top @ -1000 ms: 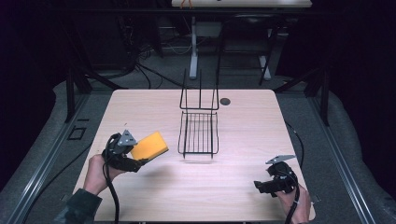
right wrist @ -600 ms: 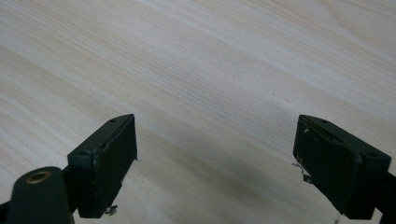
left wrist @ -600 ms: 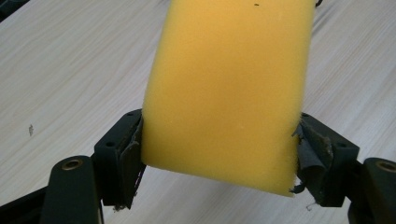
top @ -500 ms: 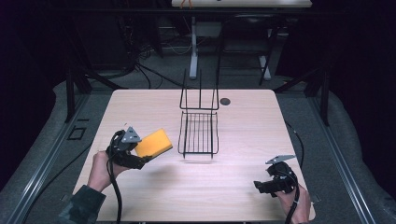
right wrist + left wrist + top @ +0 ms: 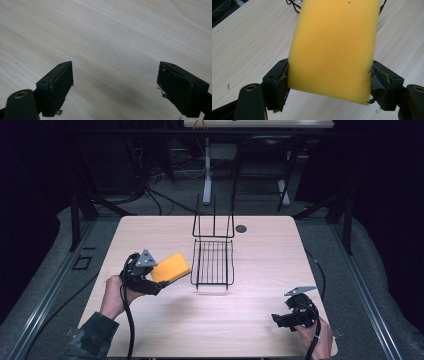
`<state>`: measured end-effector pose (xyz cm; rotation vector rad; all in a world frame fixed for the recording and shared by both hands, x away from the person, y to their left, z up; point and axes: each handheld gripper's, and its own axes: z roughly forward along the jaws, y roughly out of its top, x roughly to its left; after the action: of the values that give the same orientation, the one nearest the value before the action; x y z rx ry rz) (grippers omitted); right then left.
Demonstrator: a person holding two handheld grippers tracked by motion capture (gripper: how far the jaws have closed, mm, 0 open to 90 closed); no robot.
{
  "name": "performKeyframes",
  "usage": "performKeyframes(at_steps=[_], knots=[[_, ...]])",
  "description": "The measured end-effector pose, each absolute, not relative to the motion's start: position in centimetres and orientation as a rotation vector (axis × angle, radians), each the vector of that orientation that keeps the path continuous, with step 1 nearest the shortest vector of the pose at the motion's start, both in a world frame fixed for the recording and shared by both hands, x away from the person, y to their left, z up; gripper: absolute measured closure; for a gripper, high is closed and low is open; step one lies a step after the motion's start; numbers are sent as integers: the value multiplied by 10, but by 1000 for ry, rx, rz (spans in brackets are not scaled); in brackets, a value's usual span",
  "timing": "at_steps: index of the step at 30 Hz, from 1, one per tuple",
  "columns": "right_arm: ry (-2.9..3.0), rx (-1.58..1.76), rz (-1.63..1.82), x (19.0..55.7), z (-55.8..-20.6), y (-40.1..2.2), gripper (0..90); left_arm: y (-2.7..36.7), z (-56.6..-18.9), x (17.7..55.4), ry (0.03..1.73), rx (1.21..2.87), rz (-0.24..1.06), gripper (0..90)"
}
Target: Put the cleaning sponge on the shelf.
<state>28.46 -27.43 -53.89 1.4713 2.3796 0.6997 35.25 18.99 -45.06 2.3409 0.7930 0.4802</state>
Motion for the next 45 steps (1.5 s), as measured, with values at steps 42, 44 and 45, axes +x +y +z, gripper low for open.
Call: performKeyframes(at_steps=[42, 44, 45], knots=[[2381, 1468, 708, 284, -541, -275, 133, 111, -472, 414, 665, 2356, 386, 263], [2389, 1466, 698, 284, -540, -275, 133, 108, -474, 417, 651, 2364, 369, 262], [2388, 1465, 698, 284, -540, -275, 133, 107, -476, 419, 644, 2363, 362, 261]])
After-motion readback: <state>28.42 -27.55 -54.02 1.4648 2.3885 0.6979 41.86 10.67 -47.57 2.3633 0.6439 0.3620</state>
